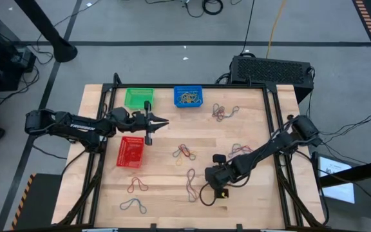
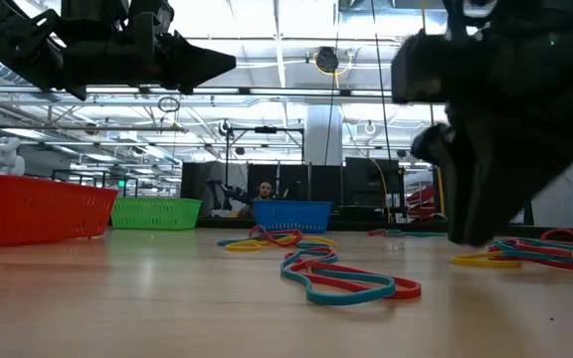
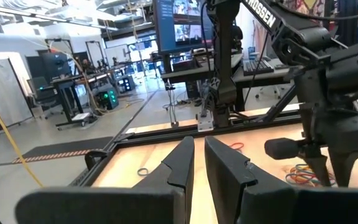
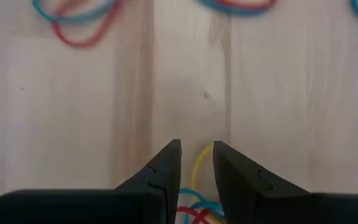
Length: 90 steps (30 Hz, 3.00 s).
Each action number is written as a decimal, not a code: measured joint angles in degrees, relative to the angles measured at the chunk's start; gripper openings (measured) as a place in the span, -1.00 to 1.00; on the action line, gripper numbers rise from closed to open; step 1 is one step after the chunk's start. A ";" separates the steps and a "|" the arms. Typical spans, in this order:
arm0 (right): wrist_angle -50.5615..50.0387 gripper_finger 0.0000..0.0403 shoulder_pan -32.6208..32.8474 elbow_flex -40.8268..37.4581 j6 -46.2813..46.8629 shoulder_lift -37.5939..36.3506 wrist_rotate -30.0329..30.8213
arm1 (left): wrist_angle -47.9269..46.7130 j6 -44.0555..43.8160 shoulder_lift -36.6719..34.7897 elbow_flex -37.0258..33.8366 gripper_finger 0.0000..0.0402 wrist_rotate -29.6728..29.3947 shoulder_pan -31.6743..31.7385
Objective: Sort rubber bands into baskets
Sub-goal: Put the yellow rubber band into the blue bin
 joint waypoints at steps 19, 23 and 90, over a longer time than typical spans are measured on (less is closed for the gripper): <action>-5.16 -0.57 -0.18 0.02 2.41 0.69 4.72 | -0.04 0.13 0.02 0.00 -0.77 0.08 0.00; -4.80 -0.64 -0.67 0.03 4.29 1.33 4.45 | -0.04 0.13 0.02 0.00 -0.77 0.09 0.00; -12.39 -1.00 11.99 -0.07 26.94 -22.72 32.96 | -1.95 1.68 0.02 0.00 -0.77 0.11 0.01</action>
